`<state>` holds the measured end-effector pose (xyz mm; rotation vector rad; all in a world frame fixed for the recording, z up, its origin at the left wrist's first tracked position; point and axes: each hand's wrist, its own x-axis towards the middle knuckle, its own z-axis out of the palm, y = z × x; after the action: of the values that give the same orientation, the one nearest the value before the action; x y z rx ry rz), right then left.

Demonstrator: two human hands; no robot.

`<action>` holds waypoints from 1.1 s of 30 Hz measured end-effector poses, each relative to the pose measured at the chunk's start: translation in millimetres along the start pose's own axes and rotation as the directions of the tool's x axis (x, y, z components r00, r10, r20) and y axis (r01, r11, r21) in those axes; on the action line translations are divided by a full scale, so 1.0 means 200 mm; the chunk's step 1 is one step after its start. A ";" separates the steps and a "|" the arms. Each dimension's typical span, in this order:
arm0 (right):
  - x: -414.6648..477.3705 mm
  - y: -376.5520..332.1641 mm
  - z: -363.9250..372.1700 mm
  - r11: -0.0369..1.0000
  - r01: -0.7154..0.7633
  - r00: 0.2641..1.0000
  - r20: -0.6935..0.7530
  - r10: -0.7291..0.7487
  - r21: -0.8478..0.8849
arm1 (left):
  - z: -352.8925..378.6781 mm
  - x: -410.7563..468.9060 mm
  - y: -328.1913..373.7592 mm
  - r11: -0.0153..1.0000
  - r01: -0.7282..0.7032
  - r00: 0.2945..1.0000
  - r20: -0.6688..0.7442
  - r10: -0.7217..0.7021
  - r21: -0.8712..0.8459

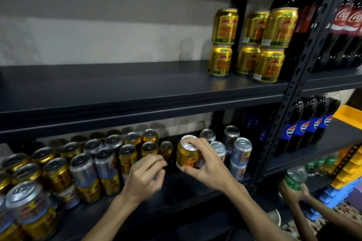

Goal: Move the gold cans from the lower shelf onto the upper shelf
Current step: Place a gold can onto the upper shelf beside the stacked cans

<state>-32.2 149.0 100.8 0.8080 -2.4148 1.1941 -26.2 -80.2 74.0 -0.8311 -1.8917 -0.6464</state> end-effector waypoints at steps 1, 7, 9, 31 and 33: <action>-0.01 -0.05 -0.06 1.000 0.030 0.999 -0.025 -0.030 0.000 | -0.04 0.10 0.05 0.998 -0.068 0.995 -0.075 0.068 -0.005; 0.07 -0.34 -0.43 0.981 0.168 0.941 -0.312 -0.131 0.094 | -0.35 0.70 0.21 0.984 -0.149 0.931 -0.321 0.173 0.098; 0.14 -0.39 -0.54 0.973 0.200 0.907 -0.397 -0.140 0.114 | -0.40 0.85 0.18 0.991 -0.026 0.956 -0.287 0.062 0.128; 0.60 -0.20 -0.79 0.999 -0.034 0.899 -0.437 0.020 -0.024 | -0.42 1.10 -0.02 0.756 0.427 0.633 0.433 -0.642 0.496; 0.60 -0.20 -0.78 0.998 -0.041 0.893 -0.450 0.019 -0.039 | -0.41 1.09 -0.02 0.758 0.427 0.634 0.435 -0.640 0.493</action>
<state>-95.4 213.5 278.7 0.4192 -2.0677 1.1764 -57.1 -82.9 305.8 -0.1915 -2.7844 -0.3911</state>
